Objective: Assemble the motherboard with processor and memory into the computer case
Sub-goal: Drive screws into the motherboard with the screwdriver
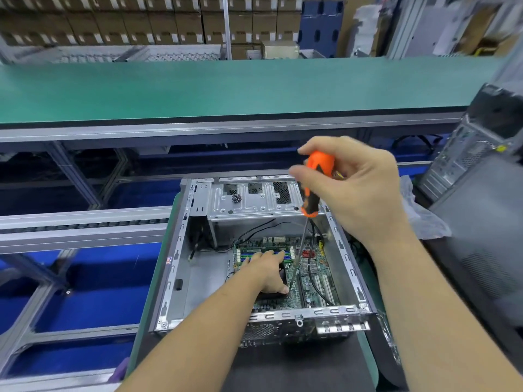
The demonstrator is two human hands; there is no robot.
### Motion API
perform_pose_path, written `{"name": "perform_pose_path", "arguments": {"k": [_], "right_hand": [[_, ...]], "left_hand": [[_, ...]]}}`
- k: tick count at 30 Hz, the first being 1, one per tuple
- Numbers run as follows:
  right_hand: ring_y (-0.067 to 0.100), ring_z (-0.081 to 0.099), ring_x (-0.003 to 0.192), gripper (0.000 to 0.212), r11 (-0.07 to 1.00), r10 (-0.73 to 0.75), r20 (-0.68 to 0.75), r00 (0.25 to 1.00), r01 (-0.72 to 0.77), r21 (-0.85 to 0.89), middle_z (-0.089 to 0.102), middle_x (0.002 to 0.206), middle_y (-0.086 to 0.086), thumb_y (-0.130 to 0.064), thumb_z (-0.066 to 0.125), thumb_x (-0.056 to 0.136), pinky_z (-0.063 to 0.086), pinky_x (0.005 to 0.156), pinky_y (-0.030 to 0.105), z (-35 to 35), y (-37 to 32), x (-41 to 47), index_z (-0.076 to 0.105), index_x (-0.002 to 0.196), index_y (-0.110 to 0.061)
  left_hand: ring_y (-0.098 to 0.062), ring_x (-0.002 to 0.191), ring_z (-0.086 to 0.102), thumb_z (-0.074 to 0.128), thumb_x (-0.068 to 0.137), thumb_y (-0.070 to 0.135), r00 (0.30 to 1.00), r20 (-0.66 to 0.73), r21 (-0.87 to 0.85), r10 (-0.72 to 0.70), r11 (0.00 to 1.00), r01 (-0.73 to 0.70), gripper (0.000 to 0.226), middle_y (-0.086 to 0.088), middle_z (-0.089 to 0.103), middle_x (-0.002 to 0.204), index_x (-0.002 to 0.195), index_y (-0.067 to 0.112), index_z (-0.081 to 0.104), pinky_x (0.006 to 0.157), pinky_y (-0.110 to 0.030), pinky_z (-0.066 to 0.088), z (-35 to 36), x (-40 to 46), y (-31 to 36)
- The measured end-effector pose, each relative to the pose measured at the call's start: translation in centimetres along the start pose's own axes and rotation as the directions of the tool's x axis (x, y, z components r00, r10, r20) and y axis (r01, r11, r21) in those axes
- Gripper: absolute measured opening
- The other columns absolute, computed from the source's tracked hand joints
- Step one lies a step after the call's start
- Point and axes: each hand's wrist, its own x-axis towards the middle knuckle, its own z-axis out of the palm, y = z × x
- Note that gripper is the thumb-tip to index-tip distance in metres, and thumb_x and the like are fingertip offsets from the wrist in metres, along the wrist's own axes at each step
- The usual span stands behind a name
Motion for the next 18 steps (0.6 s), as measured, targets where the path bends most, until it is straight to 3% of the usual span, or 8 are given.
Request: {"name": "perform_pose_path", "arguments": {"k": [2,4,6,8,11,15,17,18], "right_hand": [[0.023,0.058,0.068,0.012,0.953,-0.129,-0.123,0.984,0.089,-0.289,0.059,0.082,0.016,-0.018,0.081,0.084,0.050,0.058,0.021,0.3,0.7,0.2,0.069,0.087,-0.018],[0.018,0.057,0.077,0.006,0.893,-0.234,-0.093,0.968,0.177,-0.413,0.062,0.086,0.008,-0.015,0.072,0.089,0.049,0.069,0.028,0.3,1.2,0.4,0.067,0.089,-0.012],[0.018,0.064,0.086,0.005,0.935,-0.201,-0.034,0.979,0.181,-0.306,0.067,0.094,0.004,-0.008,0.068,0.090,0.053,0.079,0.038,0.3,1.3,0.6,0.066,0.090,-0.013],[0.022,0.071,0.084,0.013,0.992,-0.063,0.032,0.997,0.066,-0.107,0.071,0.093,0.002,-0.008,0.070,0.089,0.058,0.076,0.046,0.4,0.8,1.0,0.067,0.087,-0.020],[0.024,0.070,0.075,0.017,0.990,0.045,0.237,0.970,-0.075,0.121,0.068,0.083,0.006,-0.012,0.066,0.088,0.058,0.067,0.033,0.4,0.2,1.5,0.070,0.090,-0.028],[0.028,0.067,0.116,0.027,0.895,-0.003,0.525,0.851,-0.232,0.380,0.074,0.114,0.009,-0.005,0.063,0.089,0.055,0.097,0.046,-1.2,0.1,1.6,0.073,0.110,-0.017],[0.031,0.070,0.109,0.026,0.900,0.016,0.503,0.864,-0.231,0.369,0.075,0.111,0.011,-0.005,0.069,0.087,0.055,0.096,0.051,-1.3,0.3,1.8,0.075,0.108,-0.018],[0.030,0.074,0.094,0.023,0.941,0.054,0.386,0.921,-0.177,0.289,0.077,0.100,0.009,-0.006,0.073,0.085,0.059,0.087,0.051,-1.1,0.5,1.9,0.077,0.101,-0.021]], "left_hand": [[-0.032,0.153,0.004,0.070,0.090,0.044,1.000,0.007,-0.001,-0.002,1.000,0.002,0.098,-0.003,0.005,0.167,0.159,0.027,0.002,0.122,-0.054,0.011,0.0,-0.1,0.1],[-0.031,0.153,0.000,0.068,0.091,0.043,1.000,0.012,-0.007,-0.005,1.000,0.006,0.098,-0.002,0.002,0.167,0.160,0.027,0.000,0.122,-0.054,0.009,0.1,-0.3,0.1],[-0.030,0.153,-0.005,0.066,0.093,0.042,1.000,0.020,-0.025,-0.008,1.000,0.009,0.097,0.000,-0.003,0.167,0.159,0.027,-0.002,0.122,-0.054,0.005,0.2,-0.3,0.1],[-0.029,0.153,-0.010,0.064,0.094,0.041,1.000,0.024,-0.029,-0.019,0.999,0.019,0.095,0.001,-0.008,0.167,0.159,0.027,-0.004,0.122,-0.054,0.000,0.3,-0.4,0.2],[-0.029,0.151,-0.018,0.058,0.098,0.041,0.999,0.028,-0.009,-0.034,0.999,0.034,0.093,0.000,-0.017,0.165,0.158,0.026,-0.011,0.121,-0.052,-0.011,0.8,-0.4,0.3],[-0.027,0.148,-0.027,0.047,0.102,0.042,0.998,0.061,-0.024,0.002,1.000,0.000,0.087,0.000,-0.029,0.161,0.155,0.027,-0.021,0.120,-0.052,-0.014,1.7,-0.3,-0.5],[-0.025,0.148,-0.028,0.043,0.102,0.044,0.997,0.081,-0.026,-0.001,1.000,0.003,0.084,0.002,-0.030,0.161,0.155,0.029,-0.021,0.121,-0.052,-0.011,1.9,0.0,-0.8],[-0.025,0.148,-0.027,0.040,0.102,0.046,0.996,0.092,-0.020,-0.011,1.000,0.013,0.082,0.002,-0.030,0.161,0.155,0.030,-0.020,0.121,-0.052,-0.009,2.0,0.2,-0.8]]}}
